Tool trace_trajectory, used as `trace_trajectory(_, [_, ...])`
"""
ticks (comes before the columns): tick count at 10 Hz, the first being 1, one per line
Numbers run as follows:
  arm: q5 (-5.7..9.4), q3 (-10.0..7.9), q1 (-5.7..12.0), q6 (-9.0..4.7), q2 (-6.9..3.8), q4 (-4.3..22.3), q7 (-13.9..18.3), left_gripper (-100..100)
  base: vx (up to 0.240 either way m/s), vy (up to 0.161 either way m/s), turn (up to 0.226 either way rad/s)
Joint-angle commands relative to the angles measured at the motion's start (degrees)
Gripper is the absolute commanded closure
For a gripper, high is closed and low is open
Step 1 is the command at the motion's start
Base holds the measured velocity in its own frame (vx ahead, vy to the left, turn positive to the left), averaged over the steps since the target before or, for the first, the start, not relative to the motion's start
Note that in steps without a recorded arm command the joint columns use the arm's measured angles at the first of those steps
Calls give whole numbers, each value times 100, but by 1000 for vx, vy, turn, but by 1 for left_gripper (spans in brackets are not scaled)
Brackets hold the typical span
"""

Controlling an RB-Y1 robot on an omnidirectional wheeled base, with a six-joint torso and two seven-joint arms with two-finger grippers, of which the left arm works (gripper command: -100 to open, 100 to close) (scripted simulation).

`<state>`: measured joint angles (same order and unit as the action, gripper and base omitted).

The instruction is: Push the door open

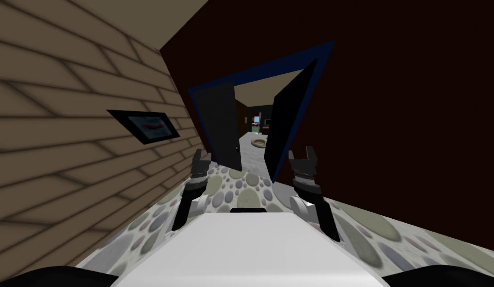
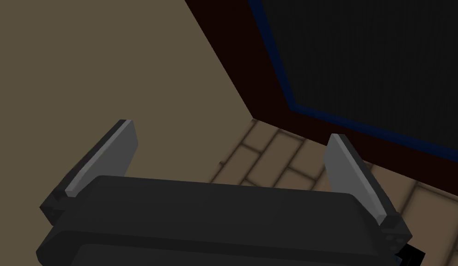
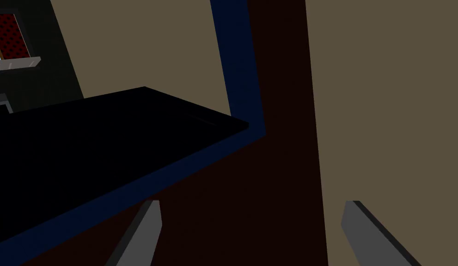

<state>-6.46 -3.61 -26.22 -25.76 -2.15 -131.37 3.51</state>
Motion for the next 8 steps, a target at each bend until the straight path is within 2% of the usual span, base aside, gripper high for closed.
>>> trace_trajectory(1, [7,25,46,-42,-28,194,0,-100,5,80,-28])
trace_trajectory(4, [20,68,126,-115,-68,532,1,-100,148,20,-43])
trace_trajectory(8, [38,129,238,-217,-113,1005,2,-100,100,30,-37])
